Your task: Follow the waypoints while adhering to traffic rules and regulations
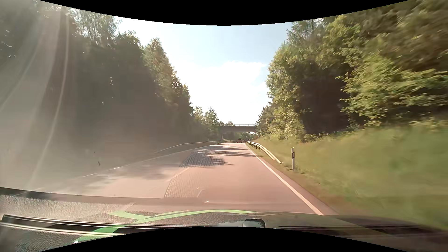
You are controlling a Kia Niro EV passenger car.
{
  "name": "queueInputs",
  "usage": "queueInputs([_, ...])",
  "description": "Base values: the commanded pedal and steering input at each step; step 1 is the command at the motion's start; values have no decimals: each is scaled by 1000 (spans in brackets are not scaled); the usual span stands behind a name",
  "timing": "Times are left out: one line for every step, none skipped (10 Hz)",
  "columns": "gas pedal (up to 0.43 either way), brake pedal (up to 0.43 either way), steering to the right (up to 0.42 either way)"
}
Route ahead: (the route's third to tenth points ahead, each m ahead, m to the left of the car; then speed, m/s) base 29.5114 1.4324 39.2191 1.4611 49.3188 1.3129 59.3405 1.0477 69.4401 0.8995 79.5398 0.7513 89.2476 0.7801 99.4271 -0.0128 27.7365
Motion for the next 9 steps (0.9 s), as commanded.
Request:
queueInputs([260, 0, 2])
queueInputs([150, 0, 2])
queueInputs([118, 0, 2])
queueInputs([0, 0, 2])
queueInputs([0, 0, 1])
queueInputs([0, 0, 2])
queueInputs([0, 0, 2])
queueInputs([0, 0, 2])
queueInputs([0, 0, 1])
